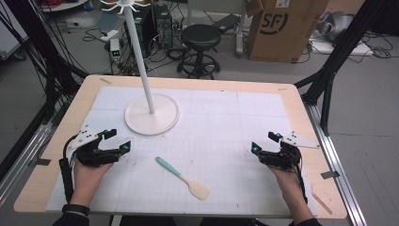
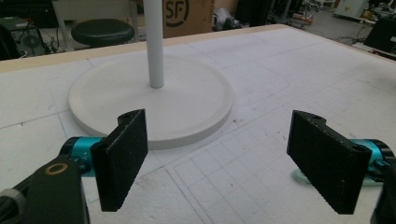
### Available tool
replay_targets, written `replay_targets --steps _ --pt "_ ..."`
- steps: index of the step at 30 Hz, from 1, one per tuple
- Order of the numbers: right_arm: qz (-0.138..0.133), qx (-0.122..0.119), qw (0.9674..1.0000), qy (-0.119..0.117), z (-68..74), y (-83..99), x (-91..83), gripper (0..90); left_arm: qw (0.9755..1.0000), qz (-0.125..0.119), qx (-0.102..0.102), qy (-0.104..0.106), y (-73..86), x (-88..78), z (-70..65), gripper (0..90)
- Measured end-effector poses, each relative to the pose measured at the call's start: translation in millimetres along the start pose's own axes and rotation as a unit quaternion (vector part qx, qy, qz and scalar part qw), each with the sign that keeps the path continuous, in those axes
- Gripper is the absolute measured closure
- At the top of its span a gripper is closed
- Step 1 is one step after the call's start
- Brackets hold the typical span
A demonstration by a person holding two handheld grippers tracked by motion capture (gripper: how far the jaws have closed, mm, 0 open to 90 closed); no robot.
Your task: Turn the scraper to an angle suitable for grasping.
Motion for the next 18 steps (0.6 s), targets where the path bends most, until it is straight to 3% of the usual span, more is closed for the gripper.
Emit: replay_targets --steps 6,10,15,18 --pt "-0.017 0.011 0.9998 0.004 -5.6 -9.0 1.0 15.1 0.9998 -0.013 0.005 -0.015 -5.7 1.9 8.5 20.8" --pt "-0.015 0.019 0.9997 0.004 -6.5 -12.7 2.7 15.1 0.9994 -0.002 0.017 -0.029 -7.2 2.7 13.0 21.0" --pt "-0.017 0.019 0.9996 -0.01 -0.8 -18.8 4.1 15.1 0.9996 -0.002 0.021 -0.019 -14.3 -1.3 11.1 21.2" --pt "-0.018 0.015 0.9996 -0.017 2.8 -21.0 4.1 15.2 0.9994 0.01 0.032 -0.012 -12.0 -4.3 7.4 21.3"
Point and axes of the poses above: each handheld gripper's, and its own axes: x roughly forward along the jaws, y roughly out of its underside, z roughly to its left, the point moved 7 cm from there along x, roughly forward along the jaws, and after that the axes turned 12 degrees about y, right-handed, at the moved point
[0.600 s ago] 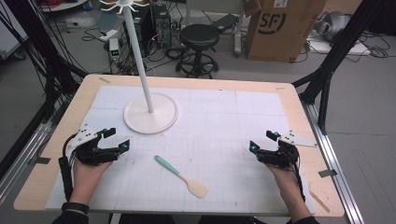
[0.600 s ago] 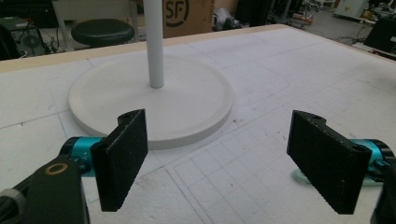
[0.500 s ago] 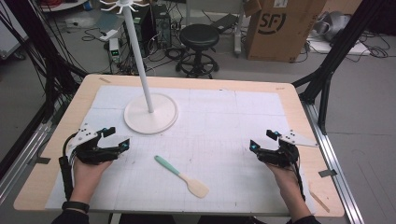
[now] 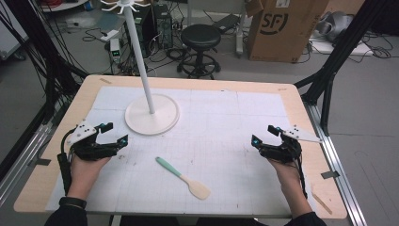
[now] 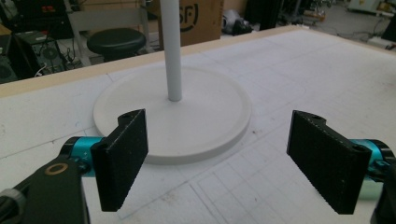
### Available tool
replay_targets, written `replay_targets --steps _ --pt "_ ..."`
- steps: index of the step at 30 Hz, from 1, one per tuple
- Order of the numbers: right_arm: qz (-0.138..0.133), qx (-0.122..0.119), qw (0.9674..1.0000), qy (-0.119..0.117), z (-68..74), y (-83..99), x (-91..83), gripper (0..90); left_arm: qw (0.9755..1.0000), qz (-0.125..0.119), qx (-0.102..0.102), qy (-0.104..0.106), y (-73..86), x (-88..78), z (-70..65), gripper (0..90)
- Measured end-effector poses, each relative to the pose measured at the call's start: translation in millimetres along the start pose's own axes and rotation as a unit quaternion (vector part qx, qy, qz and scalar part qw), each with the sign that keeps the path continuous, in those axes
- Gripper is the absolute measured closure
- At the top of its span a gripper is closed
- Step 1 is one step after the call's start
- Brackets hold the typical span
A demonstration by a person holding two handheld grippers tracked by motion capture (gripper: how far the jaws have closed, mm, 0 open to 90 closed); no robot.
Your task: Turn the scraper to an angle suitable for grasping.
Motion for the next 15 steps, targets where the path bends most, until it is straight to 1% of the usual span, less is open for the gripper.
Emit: replay_targets --steps 1,3,6,9,12,15 --pt "-0.002 -0.01 0.9999 -0.004 4.3 -1.2 1.6 15.4 1.0 0.001 0.002 0.003 1.1 -1.4 -0.4 21.5" --pt "0.001 -0.012 0.9999 -0.008 6.8 -1.0 2.6 15.4 1.0 -0.001 -0.001 0.0 3.0 -3.7 1.6 21.6" --pt "0.006 -0.018 0.9997 -0.014 12.7 0.0 5.0 15.5 0.9999 -0.003 -0.012 -0.008 5.7 -7.1 7.1 21.6" --pt "0.01 -0.02 0.9995 -0.024 18.0 1.0 5.9 15.5 0.9998 -0.006 -0.017 -0.014 8.3 -10.9 10.0 21.7" --pt "0.011 -0.021 0.9994 -0.027 20.7 1.2 6.4 15.5 0.9996 -0.009 -0.02 -0.019 9.5 -12.5 11.7 21.7" --pt "0.013 -0.02 0.9992 -0.031 23.3 1.3 7.0 15.5 0.9996 -0.006 -0.02 -0.02 10.2 -11.5 11.9 21.9"
Point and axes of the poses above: each handheld gripper's, and its own axes: x roughly forward along the jaws, y roughly out of its underside, z roughly to its left, the point moved 7 cm from there along x, roughly forward along the jaws, and after that the axes turned 12 degrees about y, right-handed, at the moved point
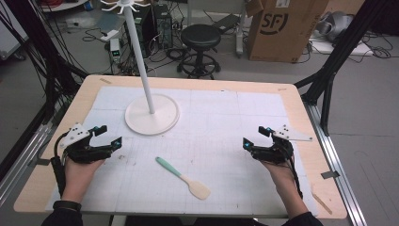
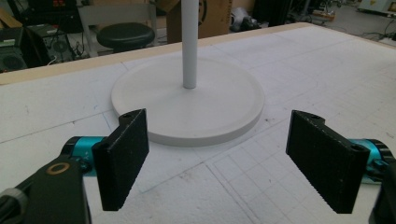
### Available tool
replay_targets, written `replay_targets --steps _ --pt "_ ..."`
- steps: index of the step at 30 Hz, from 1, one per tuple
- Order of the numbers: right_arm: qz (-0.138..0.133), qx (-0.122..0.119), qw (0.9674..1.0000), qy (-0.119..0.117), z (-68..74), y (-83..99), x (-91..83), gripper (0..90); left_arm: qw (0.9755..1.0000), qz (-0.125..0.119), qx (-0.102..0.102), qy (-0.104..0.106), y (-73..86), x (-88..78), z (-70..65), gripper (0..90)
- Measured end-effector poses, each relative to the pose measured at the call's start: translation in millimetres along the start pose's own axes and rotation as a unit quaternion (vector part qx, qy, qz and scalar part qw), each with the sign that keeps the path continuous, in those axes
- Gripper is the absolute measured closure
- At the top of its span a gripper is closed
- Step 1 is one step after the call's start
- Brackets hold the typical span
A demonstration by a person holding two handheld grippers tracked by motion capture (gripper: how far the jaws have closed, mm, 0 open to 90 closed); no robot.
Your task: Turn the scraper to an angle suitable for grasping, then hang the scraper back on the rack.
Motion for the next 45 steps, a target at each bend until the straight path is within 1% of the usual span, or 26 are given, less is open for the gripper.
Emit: replay_targets --steps 7,9,10,11,12,14,15,18,21,22,23,25,29,30,31,32,34,35,36,37,38,39,42,43,44,45 --pt "0.002 0.003 0.9999 -0.012 6.9 -2.4 0.6 15.5 1.0 0.001 0.004 0.005 -0.1 2.8 -2.2 22.0" --pt "0.002 -0.002 0.9998 -0.021 15.1 -3.5 2.1 16.7 1.0 0.001 0.003 0.004 0.0 2.5 -1.5 22.0" --pt "0.002 -0.002 0.9998 -0.021 15.1 -3.5 2.1 16.7 1.0 0.001 0.002 0.003 0.2 2.6 -1.1 22.0" --pt "0.005 -0.003 0.9995 -0.031 23.6 -4.3 3.1 20.1 1.0 0.001 0.002 0.004 0.4 2.4 -0.6 22.0" --pt "0.007 0.0 0.9993 -0.037 27.1 -4.6 3.6 22.2 1.0 0.002 0.0 0.003 0.8 2.1 -0.5 22.0" --pt "0.013 0.012 0.9983 -0.056 37.7 -5.2 5.7 23.3 1.0 0.003 0.0 0.003 0.8 1.7 -0.7 21.9" --pt "0.017 0.016 0.9976 -0.065 43.8 -5.2 7.2 23.9 1.0 -0.003 -0.004 0.008 -0.1 0.3 -2.0 22.0" --pt "0.031 0.01 0.9956 -0.088 63.7 -2.9 12.8 26.2 0.9999 -0.002 -0.007 0.008 0.1 -1.1 -3.5 22.2" --pt "0.049 -0.005 0.9927 -0.11 86.3 1.9 19.3 28.4 0.9999 0.002 -0.009 0.007 2.9 -2.1 -3.2 22.2" --pt "0.049 -0.005 0.9927 -0.11 86.3 1.9 19.3 28.4 0.9999 0.002 -0.009 0.007 2.9 -2.1 -3.2 22.3" --pt "0.06 -0.016 0.9905 -0.123 100.4 5.0 23.4 29.4 0.9999 0.005 -0.009 0.004 4.3 -2.4 -2.6 22.3" --pt "0.072 -0.022 0.9879 -0.136 113.8 7.9 26.9 32.1 0.9999 0.008 -0.012 0.0 6.4 -3.4 -1.6 22.3" --pt "0.099 -0.032 0.9833 -0.149 135.6 15.6 35.8 35.9 0.9998 0.009 -0.016 -0.003 8.9 -6.6 -0.1 22.4" --pt "0.099 -0.032 0.9833 -0.149 135.6 15.6 35.8 35.9 0.9998 0.01 -0.017 -0.004 9.5 -7.1 0.2 22.4" --pt "0.108 -0.035 0.9818 -0.152 140.5 18.4 37.6 37.8 0.9998 0.01 -0.018 -0.004 9.9 -7.4 0.5 22.5" --pt "0.124 -0.047 0.9791 -0.154 150.4 24.5 41.6 42.0 0.9997 0.011 -0.019 -0.005 10.8 -8.0 0.9 22.6" --pt "0.136 -0.054 0.9765 -0.159 157.4 28.9 44.1 44.0 0.9997 0.011 -0.021 -0.006 11.2 -7.9 1.1 22.7" --pt "0.148 -0.056 0.9736 -0.165 162.5 32.5 45.0 45.6 0.9996 0.015 -0.021 -0.008 12.0 -7.8 1.7 22.8" --pt "0.148 -0.056 0.9736 -0.165 162.5 32.5 45.0 45.6 0.9996 0.017 -0.021 -0.009 12.5 -7.7 2.0 22.8" --pt "0.161 -0.062 0.9701 -0.171 169.8 37.7 46.3 48.7 0.9995 0.017 -0.023 -0.009 12.9 -7.3 2.1 23.0" --pt "0.169 -0.069 0.968 -0.172 174.0 40.6 46.7 49.7 0.9995 0.019 -0.023 -0.009 13.2 -7.0 2.2 23.1" --pt "0.169 -0.069 0.968 -0.172 174.0 40.6 46.7 49.7 0.9995 0.019 -0.023 -0.009 13.4 -6.7 2.2 23.1" --pt "0.188 -0.086 0.9615 -0.182 188.8 49.3 47.8 52.9 0.9995 0.021 -0.022 -0.007 13.6 -6.2 1.4 23.1" --pt "0.188 -0.086 0.9615 -0.182 188.8 49.3 47.8 52.9 0.9995 0.021 -0.021 -0.008 13.6 -6.0 1.4 23.1" --pt "0.196 -0.094 0.9585 -0.185 195.1 53.7 49.3 54.1 0.9995 0.021 -0.021 -0.007 13.7 -5.8 1.1 23.1" --pt "0.196 -0.094 0.9585 -0.185 195.1 53.7 49.3 54.1 0.9995 0.022 -0.02 -0.007 13.8 -5.6 1.1 23.1"
Point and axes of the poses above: each handheld gripper's, and its own axes: x roughly forward along the jaws, y roughly out of its underside, z roughly to its left, the point moved 7 cm from there along x, roughly forward along the jaws, and after that the axes turned 12 degrees about y, right-handed, at the moved point
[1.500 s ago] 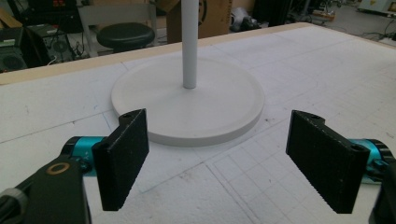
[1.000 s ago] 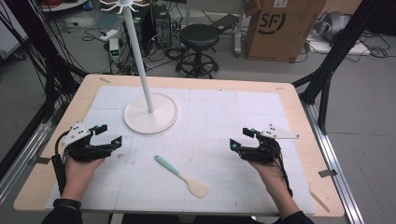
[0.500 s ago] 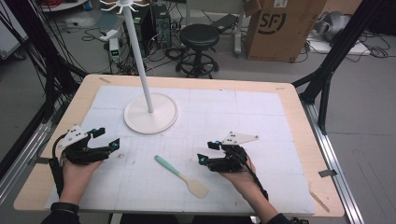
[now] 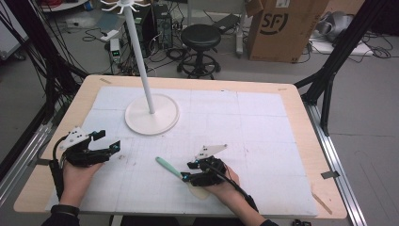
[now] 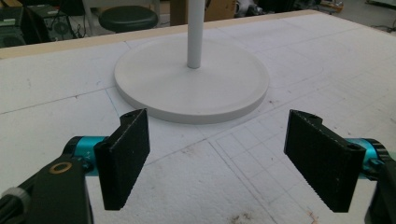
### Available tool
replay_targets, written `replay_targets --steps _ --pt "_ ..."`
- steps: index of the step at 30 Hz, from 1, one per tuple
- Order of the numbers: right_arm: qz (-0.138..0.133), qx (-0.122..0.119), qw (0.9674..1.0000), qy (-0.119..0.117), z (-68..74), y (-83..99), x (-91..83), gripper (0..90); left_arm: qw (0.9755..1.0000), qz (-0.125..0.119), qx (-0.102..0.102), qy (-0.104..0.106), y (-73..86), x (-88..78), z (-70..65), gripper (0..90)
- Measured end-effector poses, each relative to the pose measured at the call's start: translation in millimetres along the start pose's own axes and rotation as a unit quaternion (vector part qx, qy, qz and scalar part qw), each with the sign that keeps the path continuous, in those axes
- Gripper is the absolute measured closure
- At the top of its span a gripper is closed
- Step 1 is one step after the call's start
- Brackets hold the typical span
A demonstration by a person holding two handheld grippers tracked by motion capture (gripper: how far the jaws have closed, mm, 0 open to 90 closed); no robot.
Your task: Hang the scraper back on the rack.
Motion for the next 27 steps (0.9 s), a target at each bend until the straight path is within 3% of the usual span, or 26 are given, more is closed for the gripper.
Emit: replay_targets --steps 5,11,14,19,27 --pt "0.03 -0.03 0.999 0.013 10.6 6.4 10.3 57.2 1.0 0.009 -0.001 0.0 2.8 2.9 0.4 23.4" --pt "0.024 -0.046 0.9976 0.045 10.6 6.9 10.8 66.8 0.9999 0.015 0.001 -0.003 3.8 4.0 -0.9 23.6" --pt "0.024 -0.049 0.997 0.056 10.8 7.4 10.6 71.2 0.9999 0.015 0.0 -0.004 4.4 4.5 -1.1 23.7" --pt "0.025 -0.033 0.998 0.048 9.0 6.9 10.8 72.5 0.9998 0.02 0.001 -0.006 5.8 6.3 -1.5 23.8" --pt "0.029 -0.031 0.9977 0.053 8.8 6.7 10.9 78.6 0.9996 0.029 0.002 -0.009 7.5 6.9 -0.8 24.1"
Point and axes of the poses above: each handheld gripper's, and its own axes: x roughly forward along the jaws, y roughly out of its underside, z roughly to its left, the point moved 7 cm from there along x, roughly forward along the jaws, and after that the axes turned 12 degrees about y, right-handed, at the moved point
